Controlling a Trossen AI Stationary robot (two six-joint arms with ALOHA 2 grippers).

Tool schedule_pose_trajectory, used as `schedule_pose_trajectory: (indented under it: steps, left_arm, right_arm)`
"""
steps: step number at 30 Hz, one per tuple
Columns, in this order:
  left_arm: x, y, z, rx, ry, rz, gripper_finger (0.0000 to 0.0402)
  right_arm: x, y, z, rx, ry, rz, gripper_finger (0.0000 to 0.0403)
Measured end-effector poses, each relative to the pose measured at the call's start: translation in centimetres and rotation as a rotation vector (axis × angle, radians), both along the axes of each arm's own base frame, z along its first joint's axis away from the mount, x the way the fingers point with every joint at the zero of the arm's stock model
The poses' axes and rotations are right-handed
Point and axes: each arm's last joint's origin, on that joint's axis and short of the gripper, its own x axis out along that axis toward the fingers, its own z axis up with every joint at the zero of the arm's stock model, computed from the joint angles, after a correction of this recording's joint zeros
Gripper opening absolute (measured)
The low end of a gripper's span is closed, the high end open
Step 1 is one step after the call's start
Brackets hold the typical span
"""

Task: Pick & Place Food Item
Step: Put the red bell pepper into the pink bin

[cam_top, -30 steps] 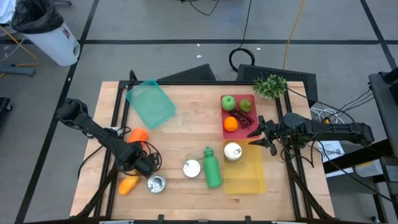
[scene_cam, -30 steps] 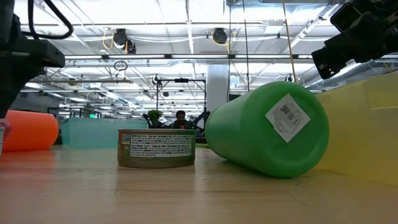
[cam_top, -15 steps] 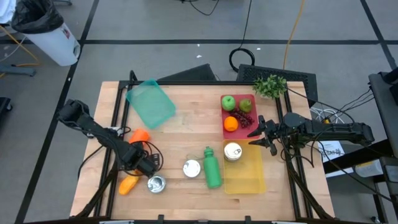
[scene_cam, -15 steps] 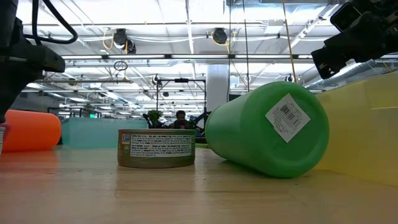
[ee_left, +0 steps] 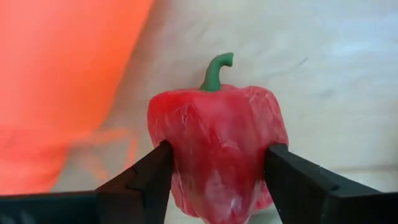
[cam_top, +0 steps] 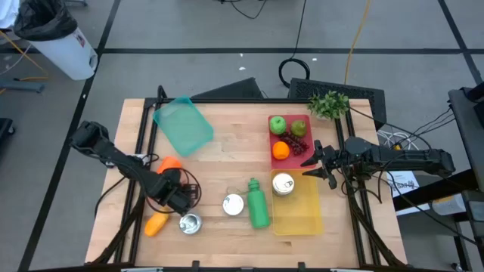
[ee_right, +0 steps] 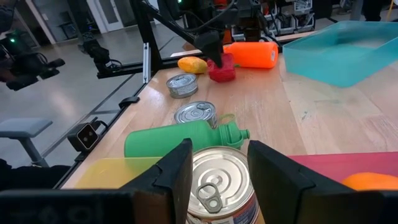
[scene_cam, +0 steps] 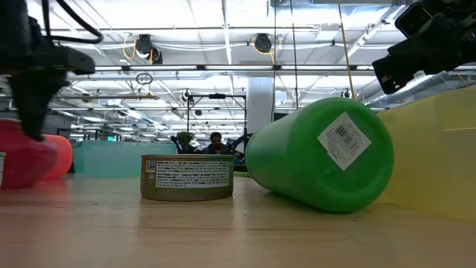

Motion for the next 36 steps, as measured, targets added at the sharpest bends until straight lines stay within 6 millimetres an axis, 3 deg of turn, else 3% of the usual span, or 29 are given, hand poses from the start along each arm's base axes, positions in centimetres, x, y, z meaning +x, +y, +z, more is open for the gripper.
schedule_pose_trajectory:
  steps: [8,14,27,36]
  left_arm:
    - [2.3,1.5,0.1,0.214,-0.184,-0.158,0.0228]
    - [3.6,2.9,0.1,0.193,-0.165,-0.242,0.0243]
    - [5.8,4.1,-0.6,0.136,-0.215,-0.333,0.0357]
    - [6.4,3.9,-2.5,0.107,-0.132,-0.34,0.0372]
  right_arm:
    - [0.0,0.0,0.0,0.0,0.0,0.0,0.0141]
    - [0.0,0.0,0.0,0.0,0.0,0.0,0.0141]
    - [0.0,0.0,0.0,0.007,0.003,-0.002,0.0141]
    - [0.0,0.0,0.0,0.004,0.003,-0.001,0.0141]
